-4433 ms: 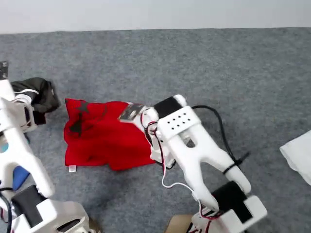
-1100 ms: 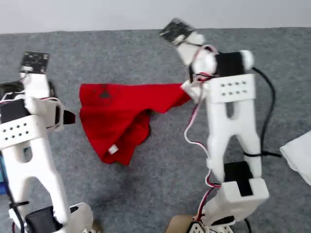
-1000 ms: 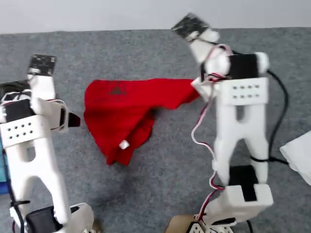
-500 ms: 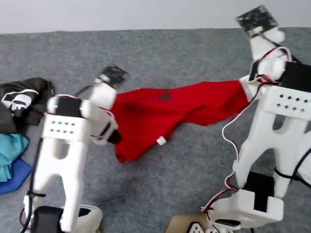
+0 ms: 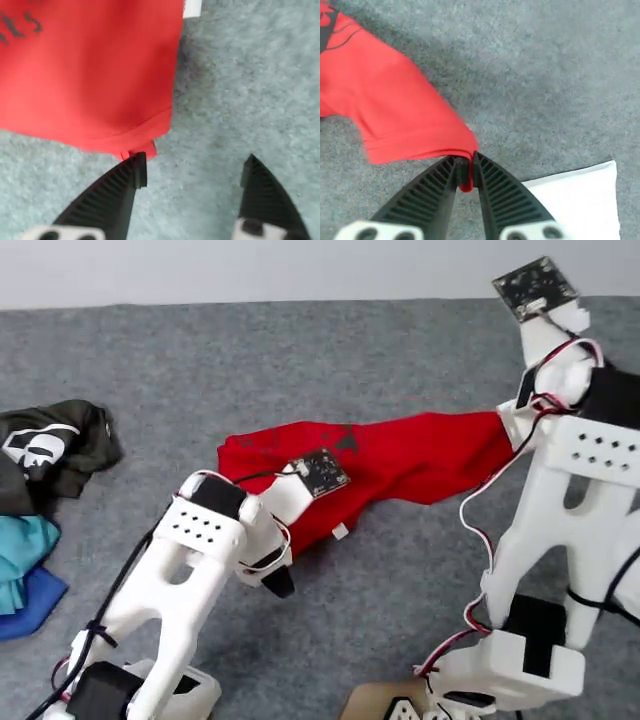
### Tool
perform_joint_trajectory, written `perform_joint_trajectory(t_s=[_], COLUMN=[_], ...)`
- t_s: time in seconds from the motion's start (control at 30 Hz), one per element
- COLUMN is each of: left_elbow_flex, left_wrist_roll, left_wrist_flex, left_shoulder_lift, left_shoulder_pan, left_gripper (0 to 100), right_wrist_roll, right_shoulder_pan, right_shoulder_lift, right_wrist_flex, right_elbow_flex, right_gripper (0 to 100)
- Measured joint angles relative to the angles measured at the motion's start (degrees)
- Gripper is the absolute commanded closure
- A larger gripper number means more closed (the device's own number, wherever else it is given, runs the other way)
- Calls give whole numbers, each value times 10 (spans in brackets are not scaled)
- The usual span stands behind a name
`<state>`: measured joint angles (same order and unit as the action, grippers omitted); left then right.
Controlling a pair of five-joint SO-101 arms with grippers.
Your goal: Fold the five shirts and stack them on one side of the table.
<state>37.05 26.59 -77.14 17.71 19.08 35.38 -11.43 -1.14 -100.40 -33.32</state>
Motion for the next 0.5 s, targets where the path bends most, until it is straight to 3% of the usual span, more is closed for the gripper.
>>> perform_joint_trajectory(t_s=[0.33, 0.5], left_elbow_flex=[39, 22], left_wrist_roll=[18, 18], left_wrist_flex=[103, 133], left_shoulder_lift=[-4, -91], left_shoulder_pan=[-24, -50], left_gripper=[691, 694], right_wrist_roll=[-2, -2], right_shoulder_pan=[5, 5], right_shoulder_lift=[0, 0], right_wrist_flex=[0, 0], right_elbow_flex=[0, 0], right_gripper=[987, 987])
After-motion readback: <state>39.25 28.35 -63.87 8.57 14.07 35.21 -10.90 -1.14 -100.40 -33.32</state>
